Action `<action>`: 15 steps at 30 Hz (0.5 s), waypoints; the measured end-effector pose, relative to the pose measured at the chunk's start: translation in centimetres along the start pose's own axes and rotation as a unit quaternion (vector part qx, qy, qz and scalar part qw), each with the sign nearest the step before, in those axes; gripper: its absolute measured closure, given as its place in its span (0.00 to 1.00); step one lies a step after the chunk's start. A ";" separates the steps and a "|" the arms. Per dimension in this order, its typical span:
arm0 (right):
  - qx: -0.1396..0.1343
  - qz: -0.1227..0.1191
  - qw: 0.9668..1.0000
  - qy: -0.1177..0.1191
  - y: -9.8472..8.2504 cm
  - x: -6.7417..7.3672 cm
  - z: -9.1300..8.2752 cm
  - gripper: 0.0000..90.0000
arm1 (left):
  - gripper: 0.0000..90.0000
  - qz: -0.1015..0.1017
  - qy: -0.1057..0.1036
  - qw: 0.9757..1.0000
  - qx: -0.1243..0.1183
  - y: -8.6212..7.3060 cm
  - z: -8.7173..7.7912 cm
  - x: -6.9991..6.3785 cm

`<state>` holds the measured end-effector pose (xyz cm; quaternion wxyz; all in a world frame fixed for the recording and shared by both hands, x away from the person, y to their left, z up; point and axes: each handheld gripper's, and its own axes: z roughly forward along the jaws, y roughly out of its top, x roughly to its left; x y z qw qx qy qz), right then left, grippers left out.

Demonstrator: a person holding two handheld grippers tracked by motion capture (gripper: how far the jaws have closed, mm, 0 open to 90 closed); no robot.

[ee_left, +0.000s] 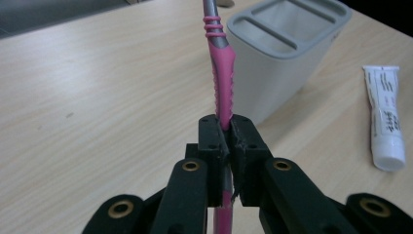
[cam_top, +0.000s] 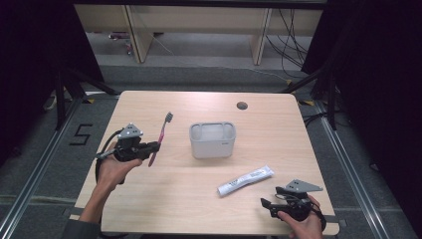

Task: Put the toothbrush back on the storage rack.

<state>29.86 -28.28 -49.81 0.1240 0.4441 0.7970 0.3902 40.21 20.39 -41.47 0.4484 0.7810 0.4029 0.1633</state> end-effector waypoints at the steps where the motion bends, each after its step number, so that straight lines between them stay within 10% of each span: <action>1: 0.005 0.018 1.000 0.001 0.0 0.3 -0.1 0.28 | 0.93 0.008 -0.006 1.000 0.005 0.1 0.0 0.2; 15: 0.000 -0.001 1.000 -0.009 0.0 -0.1 -0.1 0.28 | 0.93 -0.028 -0.009 0.997 -0.075 2.3 1.0 -0.8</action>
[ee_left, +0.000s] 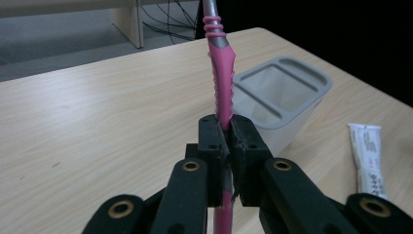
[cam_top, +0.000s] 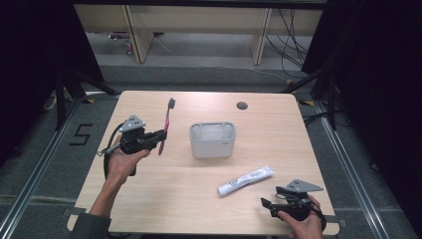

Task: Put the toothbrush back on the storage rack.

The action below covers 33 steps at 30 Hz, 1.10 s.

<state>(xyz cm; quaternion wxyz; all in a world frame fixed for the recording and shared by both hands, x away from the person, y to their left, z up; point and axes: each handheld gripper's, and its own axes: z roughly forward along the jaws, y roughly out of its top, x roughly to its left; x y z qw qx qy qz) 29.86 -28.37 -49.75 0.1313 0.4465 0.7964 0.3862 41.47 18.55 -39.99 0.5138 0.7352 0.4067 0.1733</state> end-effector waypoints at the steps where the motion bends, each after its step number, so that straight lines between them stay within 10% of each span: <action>1: -0.001 0.002 1.000 0.003 0.0 0.0 0.0 0.28 | 0.93 0.000 0.001 1.000 -0.004 0.1 0.2 -0.1; 33: -0.005 0.003 1.000 0.005 0.0 0.0 0.0 0.28 | 0.93 -0.005 -0.021 0.998 -0.051 4.3 5.5 -3.0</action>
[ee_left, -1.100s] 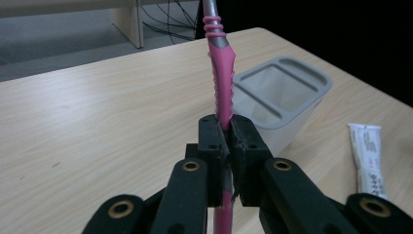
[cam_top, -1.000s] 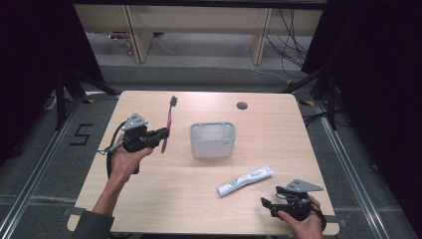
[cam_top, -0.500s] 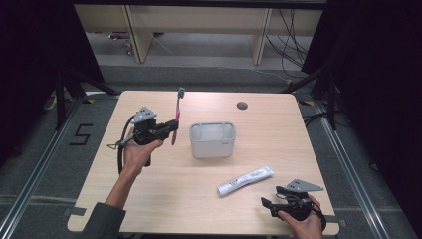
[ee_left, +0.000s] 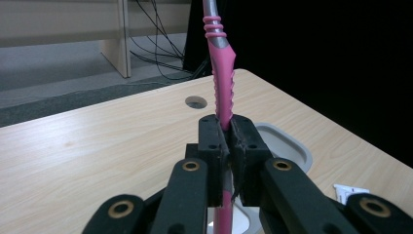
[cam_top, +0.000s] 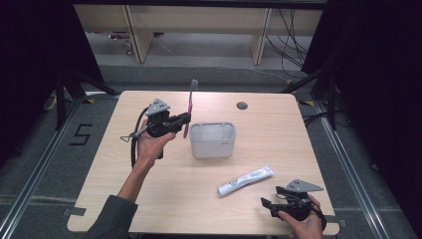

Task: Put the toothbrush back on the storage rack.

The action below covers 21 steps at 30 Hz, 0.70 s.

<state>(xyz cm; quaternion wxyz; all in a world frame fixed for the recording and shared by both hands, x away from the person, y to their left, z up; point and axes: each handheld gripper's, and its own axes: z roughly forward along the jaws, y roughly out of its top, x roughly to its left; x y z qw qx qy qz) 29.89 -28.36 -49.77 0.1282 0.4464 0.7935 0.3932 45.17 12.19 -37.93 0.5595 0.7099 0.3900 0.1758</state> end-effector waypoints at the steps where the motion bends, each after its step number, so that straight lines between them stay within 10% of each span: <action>1: 0.000 0.001 1.000 0.001 0.0 0.0 0.0 0.28 | 0.93 0.002 0.002 1.000 0.001 0.1 0.2 -0.1; 21: 0.003 0.000 1.000 0.003 0.0 0.1 0.0 0.28 | 0.93 -0.009 0.013 1.000 -0.007 0.1 3.6 -0.5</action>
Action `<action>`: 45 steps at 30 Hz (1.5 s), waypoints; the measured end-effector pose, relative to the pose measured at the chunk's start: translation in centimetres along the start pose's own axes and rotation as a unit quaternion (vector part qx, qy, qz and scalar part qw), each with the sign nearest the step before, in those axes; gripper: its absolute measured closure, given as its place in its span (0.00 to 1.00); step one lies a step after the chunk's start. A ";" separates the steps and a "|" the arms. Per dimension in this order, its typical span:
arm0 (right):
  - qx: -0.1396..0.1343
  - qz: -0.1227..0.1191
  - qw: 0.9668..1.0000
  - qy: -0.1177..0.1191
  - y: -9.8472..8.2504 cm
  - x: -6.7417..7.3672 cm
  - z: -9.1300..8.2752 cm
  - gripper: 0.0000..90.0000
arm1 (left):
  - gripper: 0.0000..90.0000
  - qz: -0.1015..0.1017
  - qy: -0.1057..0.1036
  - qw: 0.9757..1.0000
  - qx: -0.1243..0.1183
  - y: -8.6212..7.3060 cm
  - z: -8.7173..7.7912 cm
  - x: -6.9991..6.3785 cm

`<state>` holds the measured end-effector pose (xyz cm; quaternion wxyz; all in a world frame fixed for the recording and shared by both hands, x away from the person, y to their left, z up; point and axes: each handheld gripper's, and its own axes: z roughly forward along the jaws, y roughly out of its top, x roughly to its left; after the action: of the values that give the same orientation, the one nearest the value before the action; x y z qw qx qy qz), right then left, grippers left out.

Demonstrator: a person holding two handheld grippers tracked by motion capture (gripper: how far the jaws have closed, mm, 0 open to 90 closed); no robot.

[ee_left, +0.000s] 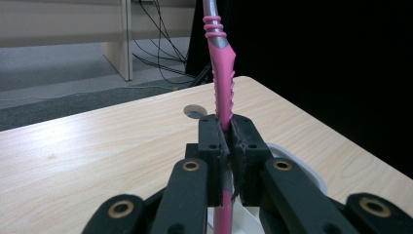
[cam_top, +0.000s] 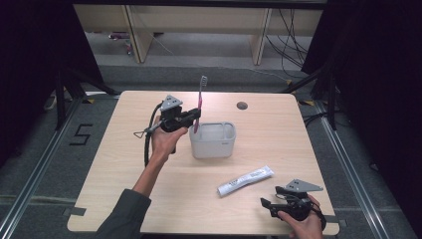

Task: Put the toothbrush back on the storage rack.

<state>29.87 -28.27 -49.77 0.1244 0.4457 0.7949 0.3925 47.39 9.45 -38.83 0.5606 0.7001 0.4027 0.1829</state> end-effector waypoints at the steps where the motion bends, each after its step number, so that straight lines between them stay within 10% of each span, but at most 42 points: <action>1: 0.000 0.000 1.000 0.000 0.0 0.0 0.0 0.28 | 0.93 0.000 0.000 1.000 0.000 0.0 0.0 0.0; 45: 0.008 -0.003 1.000 0.006 0.0 0.2 0.0 0.28 | 0.92 -0.001 0.025 0.999 0.020 -4.6 1.6 1.3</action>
<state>29.82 -28.12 -49.76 0.1168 0.4419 0.8001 0.3884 47.62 9.63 -43.81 0.5366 0.7060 0.4207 0.1914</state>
